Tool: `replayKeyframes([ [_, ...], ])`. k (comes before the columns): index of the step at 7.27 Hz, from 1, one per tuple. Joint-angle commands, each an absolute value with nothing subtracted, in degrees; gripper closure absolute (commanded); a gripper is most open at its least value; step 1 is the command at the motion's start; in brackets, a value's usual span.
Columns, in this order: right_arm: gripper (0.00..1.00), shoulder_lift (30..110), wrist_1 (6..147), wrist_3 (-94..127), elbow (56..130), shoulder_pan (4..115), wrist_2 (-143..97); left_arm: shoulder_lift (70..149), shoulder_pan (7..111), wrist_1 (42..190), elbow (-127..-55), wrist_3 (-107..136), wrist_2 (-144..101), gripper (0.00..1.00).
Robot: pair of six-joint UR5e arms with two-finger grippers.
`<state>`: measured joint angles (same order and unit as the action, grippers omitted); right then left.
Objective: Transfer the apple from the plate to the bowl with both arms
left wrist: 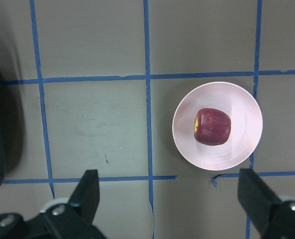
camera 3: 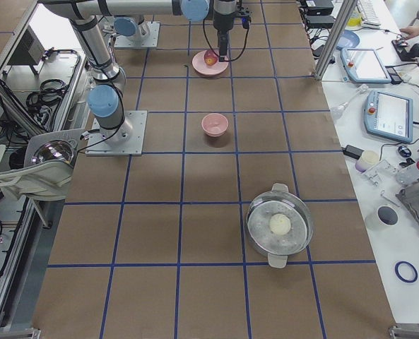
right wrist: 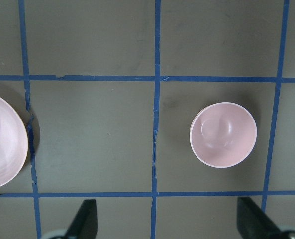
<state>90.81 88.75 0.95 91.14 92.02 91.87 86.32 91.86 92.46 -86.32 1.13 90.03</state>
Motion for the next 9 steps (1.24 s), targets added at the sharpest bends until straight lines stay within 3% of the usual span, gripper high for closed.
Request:
replayKeyframes([
  [1, 0.0, 90.8, 88.8, 0.7, 91.1, 91.9, 91.8, 86.4, 91.8, 92.5, -86.3, 1.1, 89.8, 0.0],
  [9, 0.0, 90.8, 88.7, 0.4, 91.1, 92.0, 91.9, 88.3, 91.5, 93.3, -85.3, 1.9, 90.2, 0.0],
])
